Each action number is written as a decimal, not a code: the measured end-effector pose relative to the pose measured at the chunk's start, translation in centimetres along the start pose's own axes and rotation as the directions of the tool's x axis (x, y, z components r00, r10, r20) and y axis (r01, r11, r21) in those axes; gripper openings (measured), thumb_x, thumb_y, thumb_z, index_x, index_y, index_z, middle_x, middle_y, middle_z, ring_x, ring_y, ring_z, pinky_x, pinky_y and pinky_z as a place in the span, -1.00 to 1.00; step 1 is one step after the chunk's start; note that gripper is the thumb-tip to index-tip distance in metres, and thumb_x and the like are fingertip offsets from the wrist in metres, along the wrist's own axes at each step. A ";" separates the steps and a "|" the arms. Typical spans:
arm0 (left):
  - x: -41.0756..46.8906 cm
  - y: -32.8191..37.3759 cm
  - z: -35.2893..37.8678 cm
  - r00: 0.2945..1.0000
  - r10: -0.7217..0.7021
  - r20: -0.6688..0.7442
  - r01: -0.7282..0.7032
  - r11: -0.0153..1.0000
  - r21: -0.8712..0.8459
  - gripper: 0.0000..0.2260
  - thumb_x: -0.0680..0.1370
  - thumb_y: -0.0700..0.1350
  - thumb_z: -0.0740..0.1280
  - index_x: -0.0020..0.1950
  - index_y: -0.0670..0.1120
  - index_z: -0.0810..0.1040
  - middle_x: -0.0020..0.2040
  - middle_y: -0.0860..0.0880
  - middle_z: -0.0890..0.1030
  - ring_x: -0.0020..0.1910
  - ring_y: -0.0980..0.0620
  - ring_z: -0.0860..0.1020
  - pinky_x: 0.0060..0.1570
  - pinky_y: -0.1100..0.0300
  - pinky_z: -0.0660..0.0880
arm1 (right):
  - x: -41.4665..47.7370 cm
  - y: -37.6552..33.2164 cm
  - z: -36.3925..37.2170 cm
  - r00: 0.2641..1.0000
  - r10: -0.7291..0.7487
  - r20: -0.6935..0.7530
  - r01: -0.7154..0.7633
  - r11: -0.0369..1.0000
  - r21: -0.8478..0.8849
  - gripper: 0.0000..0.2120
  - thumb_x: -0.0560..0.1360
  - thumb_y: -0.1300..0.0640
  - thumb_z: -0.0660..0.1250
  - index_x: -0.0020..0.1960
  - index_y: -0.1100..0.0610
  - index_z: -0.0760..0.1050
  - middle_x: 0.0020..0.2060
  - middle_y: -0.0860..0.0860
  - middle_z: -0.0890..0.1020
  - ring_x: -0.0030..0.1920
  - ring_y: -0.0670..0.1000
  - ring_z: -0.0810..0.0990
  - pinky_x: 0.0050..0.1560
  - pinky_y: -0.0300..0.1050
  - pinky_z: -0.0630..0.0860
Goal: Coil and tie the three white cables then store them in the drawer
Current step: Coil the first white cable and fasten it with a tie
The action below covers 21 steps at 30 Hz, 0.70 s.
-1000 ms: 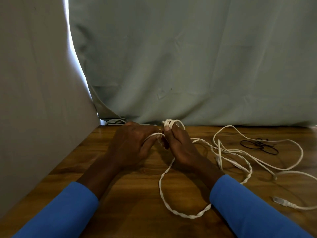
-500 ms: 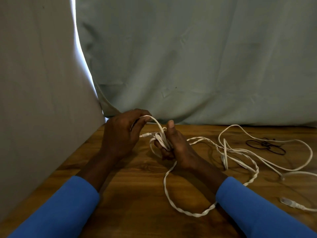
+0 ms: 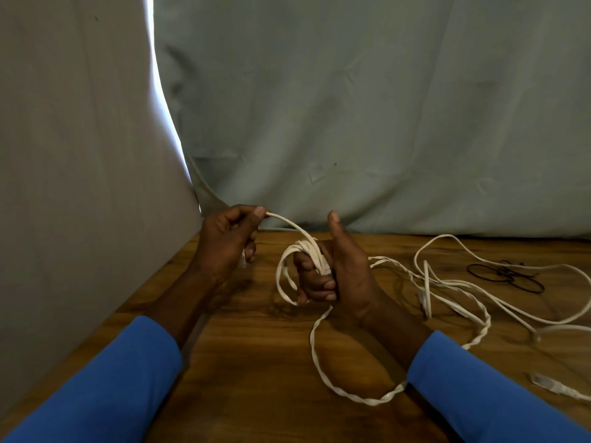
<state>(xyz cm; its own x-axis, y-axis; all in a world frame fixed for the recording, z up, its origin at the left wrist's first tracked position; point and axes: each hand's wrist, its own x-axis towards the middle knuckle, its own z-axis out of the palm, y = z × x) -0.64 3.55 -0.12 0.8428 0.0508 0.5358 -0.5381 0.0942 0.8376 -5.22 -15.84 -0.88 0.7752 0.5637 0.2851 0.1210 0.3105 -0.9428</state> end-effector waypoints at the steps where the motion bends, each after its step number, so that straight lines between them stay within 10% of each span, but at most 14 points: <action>1: 0.0 -0.4 -0.2 0.999 0.031 0.010 -0.032 0.997 0.075 -0.87 0.65 -0.12 0.36 0.01 -0.06 0.71 -0.43 0.03 0.49 -0.55 0.12 0.40 -0.54 0.25 0.37 | 0.0 -0.1 -0.1 1.000 -0.001 -0.001 0.001 0.999 0.050 -0.32 0.52 -0.45 0.00 -0.33 0.12 0.46 -0.61 -0.04 0.26 -0.66 -0.08 0.21 -0.46 -0.15 0.30; 7: -0.8 -3.0 -0.5 0.947 0.128 0.293 -0.282 0.770 0.573 -0.79 0.70 -0.06 0.27 0.19 0.13 0.69 0.01 0.21 0.70 0.03 0.22 0.64 0.02 0.24 0.52 | 0.1 -0.4 -0.3 0.986 -0.100 -0.136 0.141 0.930 0.338 -0.46 0.57 -0.31 0.09 -0.29 0.12 0.40 -0.63 -0.05 0.29 -0.65 -0.07 0.27 -0.29 -0.09 0.46; 12: -2.5 -2.7 2.6 0.876 -0.030 0.482 -0.350 0.646 0.678 -0.82 0.67 -0.10 0.32 0.02 0.17 0.65 -0.09 0.25 0.58 -0.10 0.26 0.57 -0.14 0.33 0.39 | 0.4 -0.7 -1.5 0.937 -0.152 -0.316 0.280 0.867 0.413 -0.57 0.55 -0.19 0.14 -0.22 0.16 0.44 -0.55 0.00 0.35 -0.57 -0.02 0.33 -0.19 -0.03 0.39; 21: -4.3 -1.3 5.3 0.817 0.310 0.487 -0.573 0.540 0.617 -0.88 0.54 -0.09 0.53 0.06 0.00 0.73 -0.11 0.09 0.72 -0.30 0.37 0.49 -0.27 0.51 0.30 | 0.2 -1.1 -2.7 0.840 -0.130 -0.527 0.355 0.866 0.353 -0.57 0.69 -0.09 0.05 -0.20 0.15 0.43 -0.50 0.02 0.40 -0.50 -0.03 0.39 -0.20 -0.07 0.45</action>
<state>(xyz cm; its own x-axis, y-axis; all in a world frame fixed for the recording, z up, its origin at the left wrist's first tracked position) -3.63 -2.09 -2.98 0.5175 -0.4133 0.7493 -0.7780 -0.5918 0.2110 -3.48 -18.14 -0.26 0.9622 0.0294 0.2708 0.1614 0.7393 -0.6538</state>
